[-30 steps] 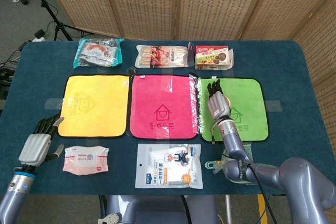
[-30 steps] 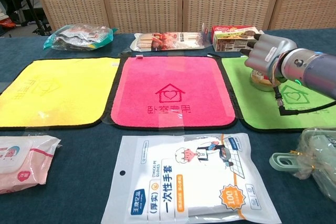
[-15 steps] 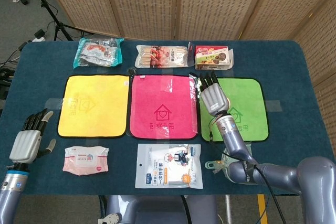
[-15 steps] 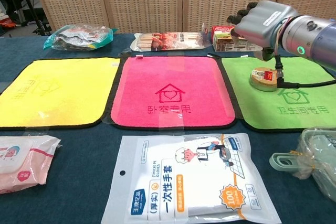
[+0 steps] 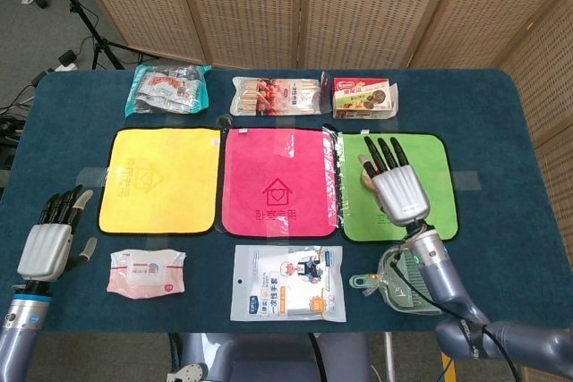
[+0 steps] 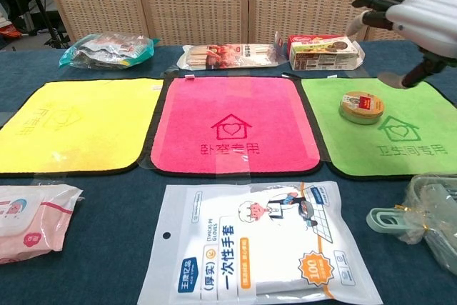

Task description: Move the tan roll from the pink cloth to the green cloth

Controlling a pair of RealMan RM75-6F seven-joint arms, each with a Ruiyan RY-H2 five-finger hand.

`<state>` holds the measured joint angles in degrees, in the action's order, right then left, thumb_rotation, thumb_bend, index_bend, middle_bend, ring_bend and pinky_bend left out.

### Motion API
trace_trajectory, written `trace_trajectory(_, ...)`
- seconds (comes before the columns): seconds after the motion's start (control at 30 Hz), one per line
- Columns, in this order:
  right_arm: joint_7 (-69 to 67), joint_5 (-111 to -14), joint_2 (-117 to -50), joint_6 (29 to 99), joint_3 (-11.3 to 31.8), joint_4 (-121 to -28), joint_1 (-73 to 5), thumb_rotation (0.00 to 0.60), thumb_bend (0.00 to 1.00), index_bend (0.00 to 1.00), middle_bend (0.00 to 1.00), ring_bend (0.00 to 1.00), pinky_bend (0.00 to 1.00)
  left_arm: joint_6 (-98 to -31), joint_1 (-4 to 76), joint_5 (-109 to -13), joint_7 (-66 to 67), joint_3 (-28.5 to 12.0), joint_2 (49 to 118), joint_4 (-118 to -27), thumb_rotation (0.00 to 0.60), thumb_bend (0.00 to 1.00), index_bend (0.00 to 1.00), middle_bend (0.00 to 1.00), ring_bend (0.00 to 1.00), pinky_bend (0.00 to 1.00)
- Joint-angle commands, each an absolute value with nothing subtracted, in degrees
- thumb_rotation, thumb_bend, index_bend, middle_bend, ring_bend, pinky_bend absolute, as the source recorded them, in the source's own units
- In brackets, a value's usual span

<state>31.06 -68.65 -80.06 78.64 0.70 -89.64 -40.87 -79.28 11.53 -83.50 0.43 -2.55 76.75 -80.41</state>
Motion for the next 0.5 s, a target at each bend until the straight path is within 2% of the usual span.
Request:
trace_trajectory(0.03,18.79,-79.32,-78.57,88.22,-6.14,-86.99,-31.24,0.6,0.4,0.17,0.0,0.0,0.05,-80.31,11.23,-84.72,1.87,-1.99,77.14,-80.45,0.6,0.38,0.08,0.0,0.0,0.0)
trace_trajectory(0.27,7.43,-84.22,-77.2,97.14,-9.32,-79.67,-20.54,0.6,0.4,0.16,0.0,0.0,0.05,-82.06,9.97,-86.16,3.7,-0.68,77.61,-80.73,0.6,0.37,0.08,0.0,0.0,0.0)
trace_trajectory(0.5,3.58,-87.72,-77.36,100.77,-8.36,-76.31,-15.88,0.6,0.39,0.13,0.0,0.0,0.05,-84.29,9.49,-87.72,3.95,-0.89,77.72,-79.89,0.6,0.37,0.08,0.0,0.0,0.0)
